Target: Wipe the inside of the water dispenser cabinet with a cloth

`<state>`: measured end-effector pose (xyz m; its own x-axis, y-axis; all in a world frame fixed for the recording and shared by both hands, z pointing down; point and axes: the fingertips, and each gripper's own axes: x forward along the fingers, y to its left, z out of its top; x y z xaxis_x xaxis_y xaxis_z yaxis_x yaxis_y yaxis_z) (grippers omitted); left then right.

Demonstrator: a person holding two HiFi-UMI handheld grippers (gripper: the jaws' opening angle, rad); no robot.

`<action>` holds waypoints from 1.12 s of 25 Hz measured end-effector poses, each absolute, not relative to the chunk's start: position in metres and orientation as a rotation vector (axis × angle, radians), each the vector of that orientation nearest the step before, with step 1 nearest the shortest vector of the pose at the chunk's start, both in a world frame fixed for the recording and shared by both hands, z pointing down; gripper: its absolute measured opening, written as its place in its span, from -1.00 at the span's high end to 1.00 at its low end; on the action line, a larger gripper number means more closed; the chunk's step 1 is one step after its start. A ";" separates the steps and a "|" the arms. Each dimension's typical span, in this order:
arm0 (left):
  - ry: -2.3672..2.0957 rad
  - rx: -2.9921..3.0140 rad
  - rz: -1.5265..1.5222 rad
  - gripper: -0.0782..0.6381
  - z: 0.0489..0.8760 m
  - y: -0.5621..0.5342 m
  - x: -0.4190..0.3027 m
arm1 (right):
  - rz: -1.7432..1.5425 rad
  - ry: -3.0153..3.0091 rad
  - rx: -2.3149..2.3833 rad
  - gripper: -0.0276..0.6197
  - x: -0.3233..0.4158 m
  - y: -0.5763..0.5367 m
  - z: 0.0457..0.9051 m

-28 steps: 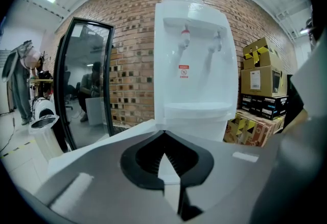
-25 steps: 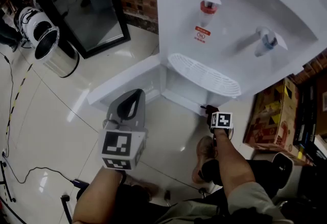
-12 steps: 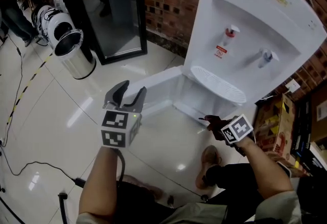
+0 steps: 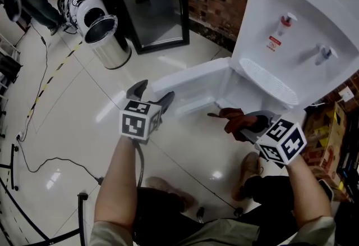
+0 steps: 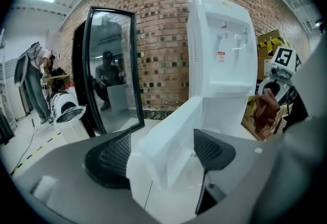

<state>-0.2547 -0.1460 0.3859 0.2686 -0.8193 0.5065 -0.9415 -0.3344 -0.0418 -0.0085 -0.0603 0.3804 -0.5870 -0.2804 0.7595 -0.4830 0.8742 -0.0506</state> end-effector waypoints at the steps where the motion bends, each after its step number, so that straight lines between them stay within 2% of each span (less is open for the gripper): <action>1: -1.631 2.264 0.661 -0.25 0.388 -0.148 -0.257 | 0.333 -2.276 0.578 0.60 -0.009 -0.064 0.369; 17: -1.552 2.234 0.805 -0.28 0.402 -0.130 -0.238 | 0.423 -2.698 0.849 0.60 0.007 -0.069 0.228; 28: -1.282 2.354 0.937 -0.27 0.405 -0.057 -0.180 | 0.440 -2.761 1.034 0.60 0.036 -0.066 0.214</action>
